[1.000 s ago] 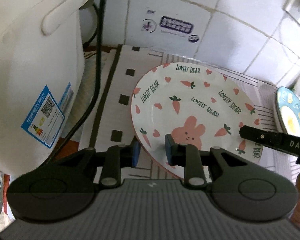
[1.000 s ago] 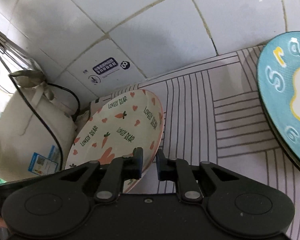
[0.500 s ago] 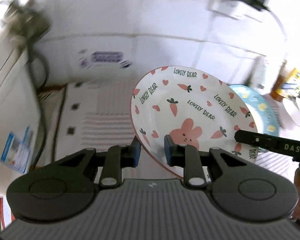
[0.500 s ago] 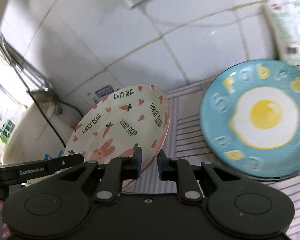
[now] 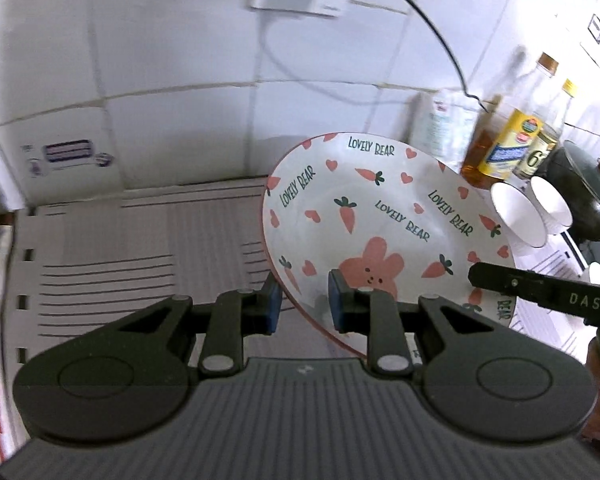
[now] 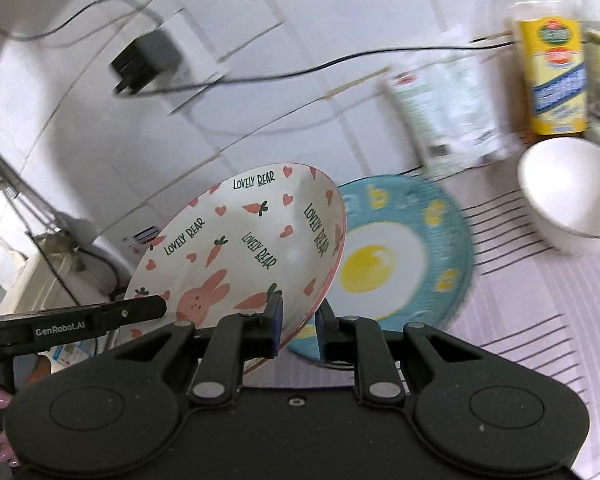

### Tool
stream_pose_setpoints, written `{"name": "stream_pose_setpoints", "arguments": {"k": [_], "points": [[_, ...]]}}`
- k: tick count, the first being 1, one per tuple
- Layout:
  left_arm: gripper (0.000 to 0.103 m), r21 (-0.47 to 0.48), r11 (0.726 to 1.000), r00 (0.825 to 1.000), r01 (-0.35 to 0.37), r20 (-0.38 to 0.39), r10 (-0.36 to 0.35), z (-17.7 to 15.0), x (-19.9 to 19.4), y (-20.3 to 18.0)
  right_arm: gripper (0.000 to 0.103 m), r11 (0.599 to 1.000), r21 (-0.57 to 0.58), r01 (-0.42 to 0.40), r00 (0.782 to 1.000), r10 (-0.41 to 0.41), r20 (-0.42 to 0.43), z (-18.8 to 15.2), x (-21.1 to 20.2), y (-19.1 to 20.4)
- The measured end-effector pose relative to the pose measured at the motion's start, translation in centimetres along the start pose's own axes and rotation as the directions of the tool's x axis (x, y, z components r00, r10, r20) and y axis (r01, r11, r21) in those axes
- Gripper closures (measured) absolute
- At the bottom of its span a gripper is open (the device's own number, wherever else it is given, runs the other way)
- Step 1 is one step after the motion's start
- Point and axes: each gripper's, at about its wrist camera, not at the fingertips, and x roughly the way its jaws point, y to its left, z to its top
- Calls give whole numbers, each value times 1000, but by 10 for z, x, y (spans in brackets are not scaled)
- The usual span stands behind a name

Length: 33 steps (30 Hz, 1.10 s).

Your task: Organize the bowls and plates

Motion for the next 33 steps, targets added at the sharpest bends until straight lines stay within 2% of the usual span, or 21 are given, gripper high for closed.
{"name": "stream_pose_setpoints", "arguments": {"k": [6, 12, 16, 21, 29, 33], "points": [[80, 38, 999, 999, -2, -38, 4, 3, 25, -31, 81, 999, -5, 32, 999, -32, -8, 9, -11, -32], [80, 12, 1000, 993, -4, -122, 5, 7, 59, -41, 81, 998, 26, 50, 998, -49, -32, 14, -9, -60], [80, -30, 999, 986, -11, -168, 6, 12, 76, -43, 81, 997, 53, 48, 996, -43, -81, 23, 10, -80], [80, -32, 999, 976, -40, -214, 33, 18, 87, -51, 81, 998, 13, 56, 992, -54, -117, 29, 20, -83], [79, -59, 995, 963, -77, -262, 59, 25, 97, -55, 81, 993, -32, 115, 978, -119, -174, 34, 26, -76], [78, -90, 991, 948, -96, -312, 63, 31, 100, -54, 81, 990, -52, 132, 973, -140, -186, 39, 27, -74]]}}
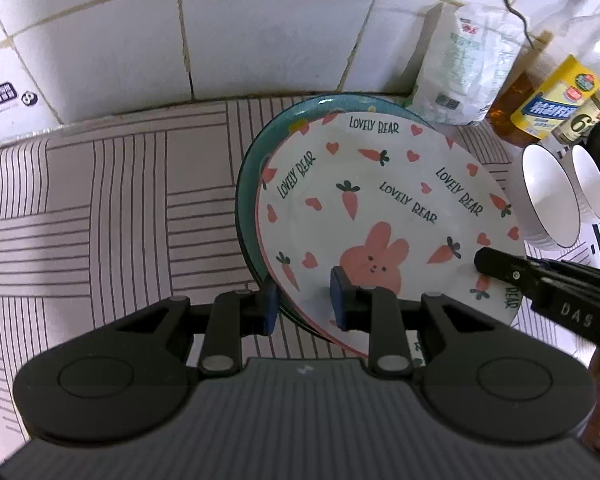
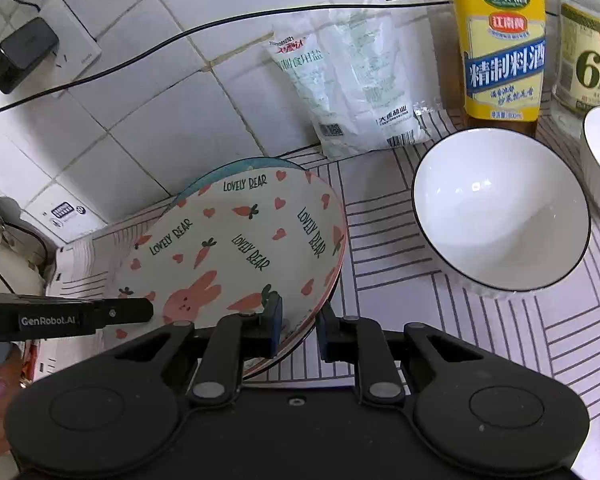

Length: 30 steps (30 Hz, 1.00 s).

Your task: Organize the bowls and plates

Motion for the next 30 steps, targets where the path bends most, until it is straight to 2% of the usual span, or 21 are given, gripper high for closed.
{"name": "stream_pose_setpoints", "arguments": {"k": [3, 6, 11, 15, 21, 30], "points": [[78, -20, 1000, 999, -15, -37, 14, 3, 1, -2, 79, 997, -60, 45, 999, -46, -6, 4, -2, 11], [78, -38, 999, 998, -31, -62, 28, 5, 2, -5, 74, 989, -114, 94, 993, -100, -56, 10, 1, 21], [78, -58, 995, 994, -78, -77, 73, 4, 2, -9, 69, 969, -211, 129, 986, -147, -73, 13, 0, 29], [78, -107, 988, 988, -109, -121, 96, -4, 5, -13, 68, 961, -247, 121, 983, -150, -101, 11, 6, 27], [77, -165, 974, 985, -153, -108, 136, -10, 4, -19, 68, 935, -329, 134, 981, -173, -93, 14, 12, 31], [78, -185, 953, 970, -241, -64, 233, -19, 1, -33, 65, 916, -386, 109, 989, -138, -50, 10, 15, 31]]}}
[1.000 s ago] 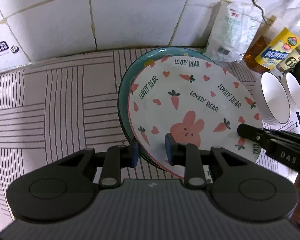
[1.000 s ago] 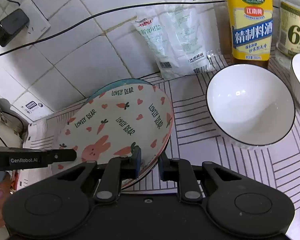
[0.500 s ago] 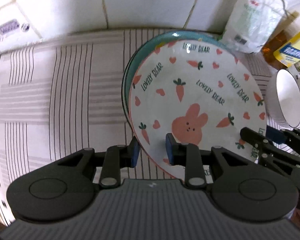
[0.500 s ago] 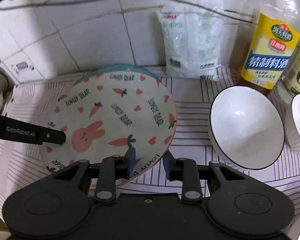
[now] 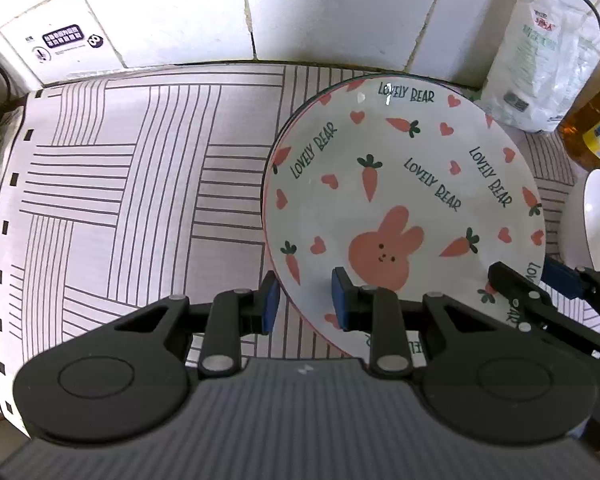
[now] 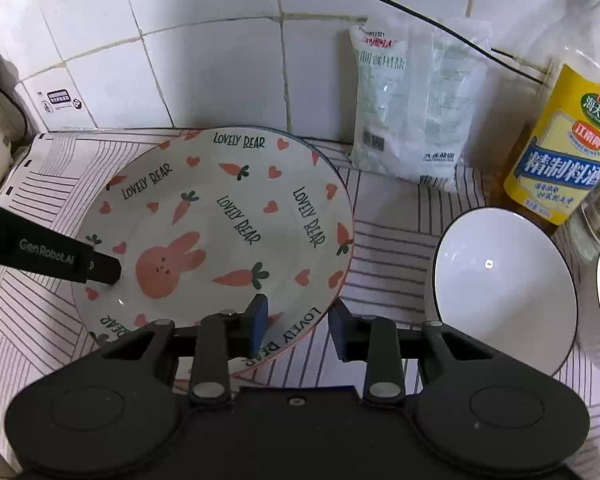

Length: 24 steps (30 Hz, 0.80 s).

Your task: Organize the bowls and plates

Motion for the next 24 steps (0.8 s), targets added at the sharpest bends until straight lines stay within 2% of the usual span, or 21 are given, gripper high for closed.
{"name": "stream_pose_setpoints", "arguments": {"k": [5, 9, 11, 17, 24], "points": [[78, 11, 1000, 1000, -19, 25, 18, -9, -5, -7, 65, 1000, -5, 1, 999, -1, 42, -4, -1, 1], [78, -46, 998, 998, 34, 56, -31, -21, -18, -2, 65, 1000, 20, -16, 996, 14, 89, -14, -6, -3], [78, -52, 997, 995, 49, 87, -44, -32, -32, -4, 65, 999, 17, 32, 993, -34, 116, -16, -19, -1], [78, 33, 998, 988, 47, 144, -52, -63, -72, -13, 65, 998, 32, 60, 981, -64, 182, -33, -69, -7], [77, 135, 989, 975, 63, 202, -90, -94, -118, -24, 63, 997, 73, 41, 964, -59, 259, -64, -126, -18]]}}
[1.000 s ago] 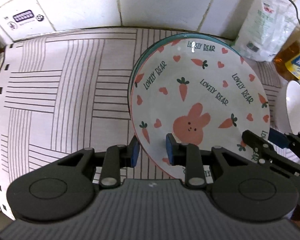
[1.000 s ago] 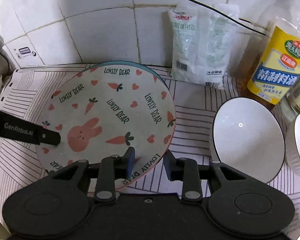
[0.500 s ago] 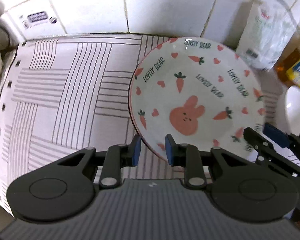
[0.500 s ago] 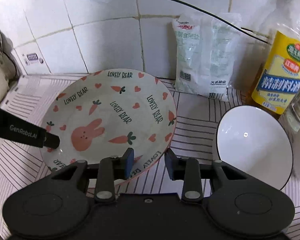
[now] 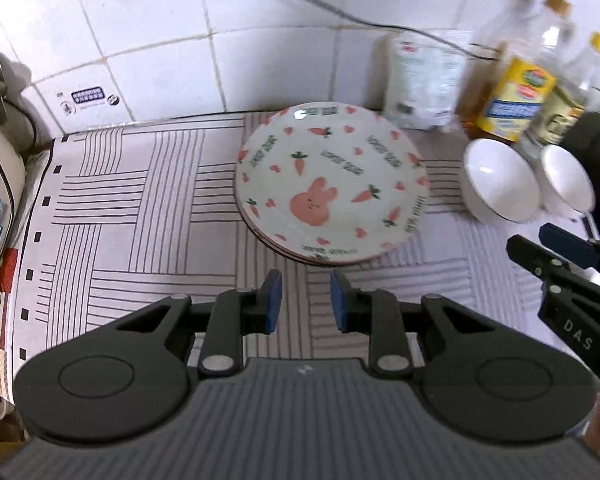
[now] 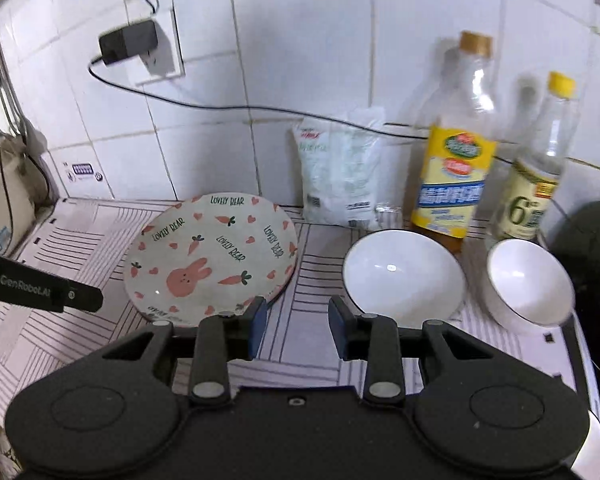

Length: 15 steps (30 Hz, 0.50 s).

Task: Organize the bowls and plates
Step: 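Move both grippers to the white bowl by the stove and close on its rim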

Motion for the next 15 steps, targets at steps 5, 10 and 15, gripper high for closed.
{"name": "stream_pose_setpoints", "arguments": {"k": [5, 10, 15], "points": [[74, 53, 998, 999, 30, 12, -31, -17, -29, -16, 56, 999, 29, 17, 999, -17, 33, -19, -37, -9], [71, 107, 992, 997, 69, 12, -71, -34, -49, -40, 51, 995, 86, 48, 997, -53, 53, -44, -74, -25], [68, 159, 982, 994, 104, 15, -108, -43, -61, -72, 50, 988, 118, 98, 991, -108, 80, -70, -107, -47]]}}
